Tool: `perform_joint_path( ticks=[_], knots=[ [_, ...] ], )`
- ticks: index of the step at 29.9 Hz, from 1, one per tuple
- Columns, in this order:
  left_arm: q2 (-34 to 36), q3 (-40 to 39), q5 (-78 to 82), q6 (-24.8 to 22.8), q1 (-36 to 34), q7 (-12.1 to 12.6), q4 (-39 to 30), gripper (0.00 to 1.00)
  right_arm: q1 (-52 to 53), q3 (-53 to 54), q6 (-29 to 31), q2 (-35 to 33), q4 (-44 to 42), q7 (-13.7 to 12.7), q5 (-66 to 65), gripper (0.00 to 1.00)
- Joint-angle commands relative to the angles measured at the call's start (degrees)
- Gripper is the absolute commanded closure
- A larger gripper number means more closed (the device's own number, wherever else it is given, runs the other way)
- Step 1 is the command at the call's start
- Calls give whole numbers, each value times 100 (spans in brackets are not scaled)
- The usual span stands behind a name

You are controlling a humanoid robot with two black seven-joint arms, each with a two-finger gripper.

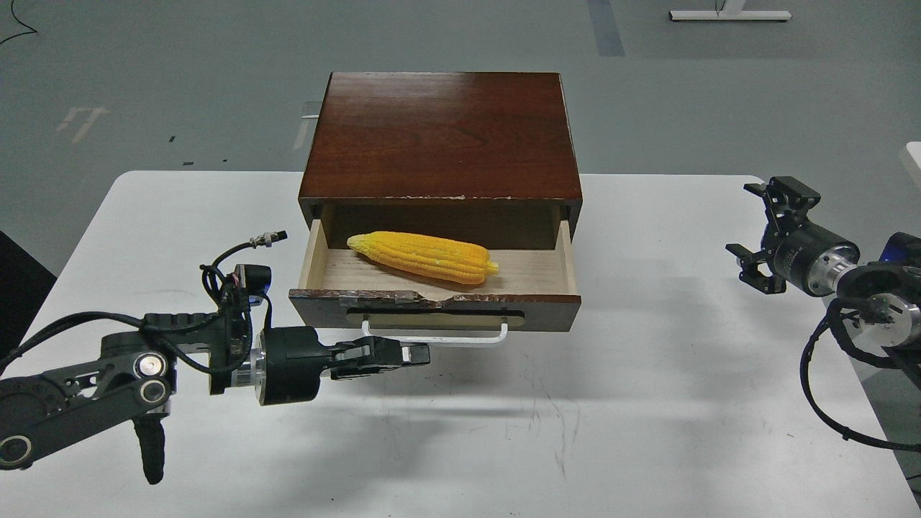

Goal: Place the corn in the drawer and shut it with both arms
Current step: 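Push the drawer front with the left gripper toward the cabinet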

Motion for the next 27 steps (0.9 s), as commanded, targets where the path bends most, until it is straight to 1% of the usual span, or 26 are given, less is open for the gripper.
perform_joint_path(
  ticks=[1,7,11,14,21,27],
  knots=[
    [6,-10,0,0,-20,0,18,100,-20,0,1,-1,0,0,0,0],
    [-46,-97,-17,0,-99,0,150,100,-38,0,1,-2,0,0,0,0],
    [-283,-45,-17,-9,-336,0,378,100,-55,0,-8,-2,0,0,0,0],
    [-416,-18,-17,-26,-363,0,598,100,-46,0,-8,-2,0,0,0,0],
    [-460,-19,-9,-44,-372,-8,774,100,-55,0,1,-2,0,0,0,0],
    [-530,-62,-17,-123,-564,-8,914,100,-46,0,1,-2,0,0,0,0]
  ],
)
